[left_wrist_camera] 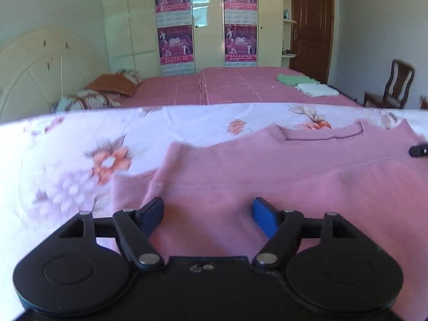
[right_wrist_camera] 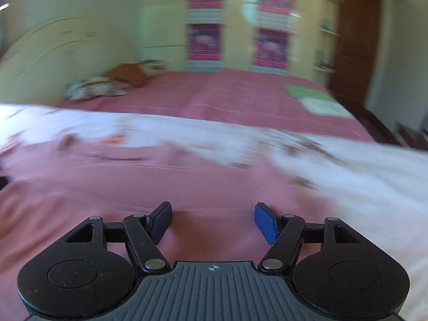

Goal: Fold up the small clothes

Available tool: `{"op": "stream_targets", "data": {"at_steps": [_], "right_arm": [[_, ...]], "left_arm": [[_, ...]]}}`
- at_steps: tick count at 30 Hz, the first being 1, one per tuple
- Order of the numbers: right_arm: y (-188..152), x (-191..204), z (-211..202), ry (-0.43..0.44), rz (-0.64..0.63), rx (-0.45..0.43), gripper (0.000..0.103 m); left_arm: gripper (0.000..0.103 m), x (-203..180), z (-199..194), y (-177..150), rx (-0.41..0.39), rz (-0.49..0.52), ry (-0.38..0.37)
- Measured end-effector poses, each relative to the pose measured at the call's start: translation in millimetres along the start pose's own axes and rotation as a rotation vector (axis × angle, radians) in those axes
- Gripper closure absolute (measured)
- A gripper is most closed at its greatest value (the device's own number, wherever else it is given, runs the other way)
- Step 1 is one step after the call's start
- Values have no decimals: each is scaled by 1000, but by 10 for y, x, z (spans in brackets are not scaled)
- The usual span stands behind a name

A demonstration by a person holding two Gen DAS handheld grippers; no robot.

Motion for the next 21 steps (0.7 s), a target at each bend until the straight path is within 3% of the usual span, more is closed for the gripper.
{"op": "stream_targets", "data": {"at_steps": [2, 4, 6, 9, 13, 16, 19, 21], "right_arm": [[-40, -231, -52, 59, 53, 2, 36], [-25, -189, -109, 47, 16, -1, 36], [18, -102, -269, 44, 35, -60, 36], [-14, 303, -628, 174, 14, -136, 36], [-279, 955, -708, 296, -110, -98, 36], [-470, 1095, -533, 242, -126, -38, 36], [-505, 1082, -451, 192, -136, -32, 36], [-468, 1043, -594, 188, -124, -70, 36]], "left_arm": [[30, 85, -22, 18, -13, -56, -31], [30, 44, -112, 72, -33, -60, 19], [30, -79, -363, 134, -99, -101, -28], [30, -503, -661, 96, -148, -89, -126], [28, -1049, -763, -124, -123, 4, -191], [26, -1204, -520, -340, -30, 99, -123], [28, -1048, -589, -295, -42, 63, -114], [28, -905, -698, -283, -95, 53, -104]]}}
Point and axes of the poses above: each gripper's, at about its wrist camera, not at the fingertips, and z roughly the way its jaws point, x to its left, y to its top, the point moved 3 cm from there along z, roughly the way its jaws point, and after that the axes turned 7 degrees about y, right-handed, at the moved point
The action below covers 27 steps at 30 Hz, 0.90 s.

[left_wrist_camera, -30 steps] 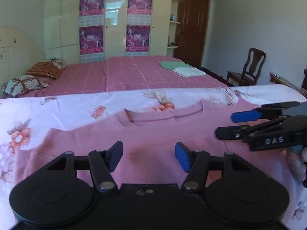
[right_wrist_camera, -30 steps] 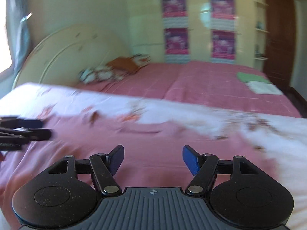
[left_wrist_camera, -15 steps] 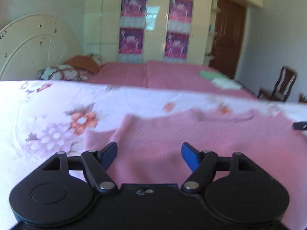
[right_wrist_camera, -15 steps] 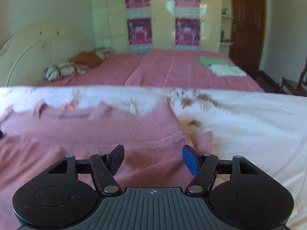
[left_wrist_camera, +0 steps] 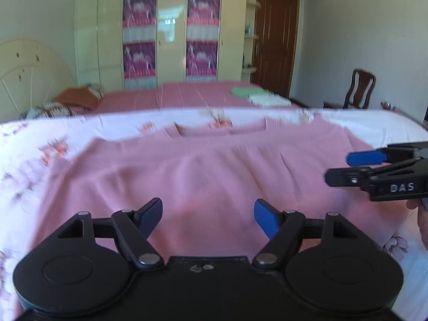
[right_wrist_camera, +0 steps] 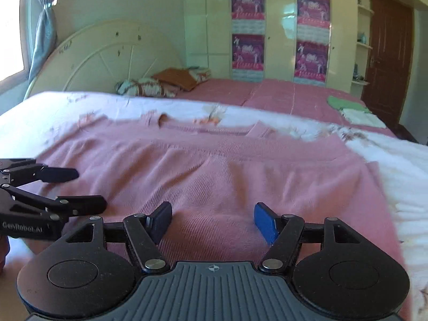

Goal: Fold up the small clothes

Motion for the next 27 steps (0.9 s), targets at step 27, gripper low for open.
{"op": "stream_targets", "data": {"at_steps": [27], "right_arm": [[-648, -297, -727, -217, 66, 140, 67]], "left_arm": [[23, 468, -445, -568, 114, -23, 119]]}}
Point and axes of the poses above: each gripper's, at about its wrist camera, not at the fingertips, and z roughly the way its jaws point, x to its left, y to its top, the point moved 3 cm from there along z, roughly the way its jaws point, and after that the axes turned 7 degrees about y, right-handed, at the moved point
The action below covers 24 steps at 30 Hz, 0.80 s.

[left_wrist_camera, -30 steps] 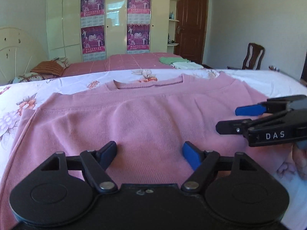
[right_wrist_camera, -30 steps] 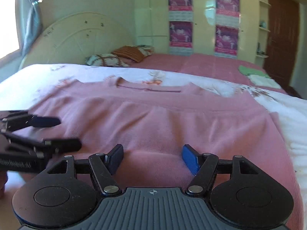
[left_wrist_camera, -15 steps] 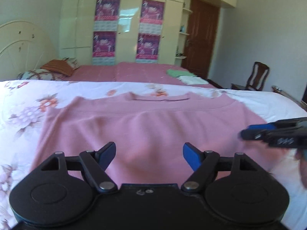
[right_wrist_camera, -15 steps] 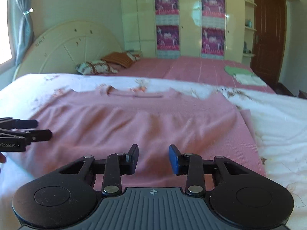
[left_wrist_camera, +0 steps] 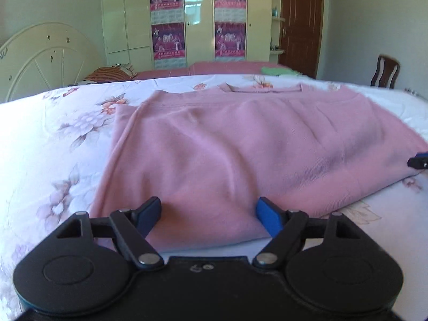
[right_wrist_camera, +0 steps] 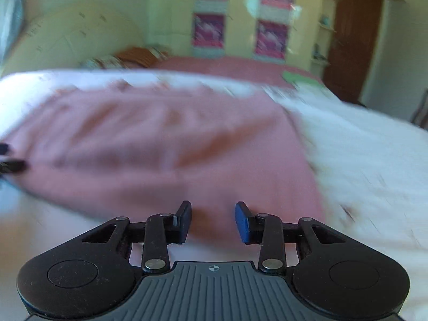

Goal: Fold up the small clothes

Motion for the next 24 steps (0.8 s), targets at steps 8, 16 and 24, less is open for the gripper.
{"op": "stream_targets", "data": {"at_steps": [8, 16, 24], "right_arm": [[-2, -203, -286, -46, 122, -65, 67], [108, 23, -327, 0, 150, -78, 67], [217, 867, 84, 177, 80, -39, 67]], "left_arm": [[24, 75, -73, -1, 47, -10, 80], [26, -236, -150, 208, 19, -32, 75], [24, -583, 17, 136, 53, 0, 84]]}}
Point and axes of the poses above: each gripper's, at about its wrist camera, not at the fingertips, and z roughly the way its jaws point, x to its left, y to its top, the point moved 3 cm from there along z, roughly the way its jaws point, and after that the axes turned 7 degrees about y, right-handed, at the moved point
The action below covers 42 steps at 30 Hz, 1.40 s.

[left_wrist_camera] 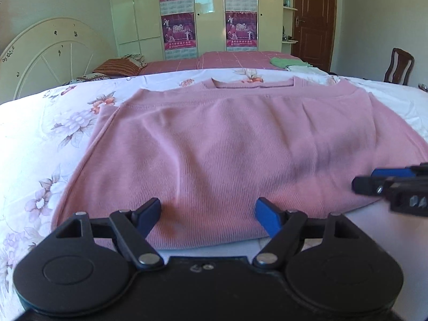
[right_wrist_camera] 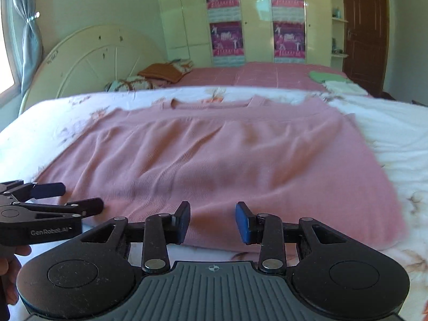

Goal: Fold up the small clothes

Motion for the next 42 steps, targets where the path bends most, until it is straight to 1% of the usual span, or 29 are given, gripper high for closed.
{"op": "stream_targets", "data": {"at_steps": [1, 2, 4, 7, 9, 11, 12, 13, 14, 16, 17, 18, 19, 20, 22, 24, 25, 27, 29, 31, 34, 35, 36, 37, 38, 39, 40, 41, 42], "right_arm": [[-52, -4, 88, -11, 7, 30, 67], [-73, 5, 105, -22, -15, 12, 67], [-78, 23, 110, -28, -34, 22, 67], [-32, -61, 29, -19, -9, 11, 67], [-13, -214, -105, -61, 5, -34, 67], [-9, -469, -227, -136, 47, -54, 67], [-29, -602, -250, -165, 71, -46, 67], [-68, -760, -242, -204, 96, -8, 67], [-105, -854, -246, -197, 101, 4, 67], [-82, -883, -353, -179, 103, -2, 67], [-61, -855, -430, -161, 97, -26, 67], [-43, -809, -503, -138, 85, -55, 67], [-23, -755, -564, -123, 72, -84, 74], [0, -698, -592, -98, 59, -96, 101], [51, -583, -575, -72, 60, -108, 102], [104, -472, -513, -37, 70, -116, 102], [129, -401, -469, -21, 73, -117, 102], [175, -286, -405, 4, 72, -119, 102], [253, -204, -326, 32, 76, -121, 102], [324, -142, -251, 53, 74, -122, 102], [424, -92, -42, 90, 89, -111, 102], [451, -79, 39, 100, 94, -106, 102], [483, -70, 140, 112, 99, -99, 102], [512, -64, 228, 120, 103, -92, 102], [537, -45, 303, 130, 107, -85, 102], [556, -16, 351, 137, 105, -80, 102], [575, 16, 380, 143, 96, -80, 102], [597, 51, 391, 148, 84, -82, 102], [609, 79, 397, 154, 72, -85, 102]], "left_arm": [[23, 17, -1, -17, -2, -8, -8], [23, 36, -2, -25, -1, -12, -14], [23, 58, -29, -34, 2, -7, -13], [23, 174, -80, -27, -6, -7, 17], [23, 318, -76, -65, -4, -24, 43], [21, 491, -25, -125, 2, -47, 45], [21, 555, -31, -161, -5, -61, 28], [22, 624, -73, -162, -2, -81, 18], [24, 667, -136, -169, -5, -99, 7], [26, 772, -335, -210, -45, -144, -13], [27, 830, -410, -250, -45, -192, -40], [27, 902, -451, -311, -21, -274, -80], [29, 980, -451, -389, 20, -390, -122], [32, 1056, -411, -491, 67, -524, -164], [32, 1156, -402, -606, 32, -711, -187], [31, 1200, -328, -608, 16, -839, -187], [29, 1219, -259, -575, 11, -901, -195], [28, 1257, -105, -493, 6, -962, -227], [30, 1338, 25, -430, 3, -1030, -238], [31, 1359, 110, -389, -16, -1063, -235], [39, 1335, 233, -304, -33, -1074, -190], [53, 1348, 271, -280, -26, -1085, -183], [71, 1361, 332, -270, -2, -1095, -193], [96, 1387, 423, -294, 57, -1116, -216], [96, 1435, 406, -315, 55, -1157, -235], [96, 1473, 307, -278, 3, -1161, -273], [96, 1493, 185, -225, -48, -1127, -288], [96, 1504, 117, -188, -70, -1101, -288], [96, 1511, 113, -178, -61, -1086, -284]]}}
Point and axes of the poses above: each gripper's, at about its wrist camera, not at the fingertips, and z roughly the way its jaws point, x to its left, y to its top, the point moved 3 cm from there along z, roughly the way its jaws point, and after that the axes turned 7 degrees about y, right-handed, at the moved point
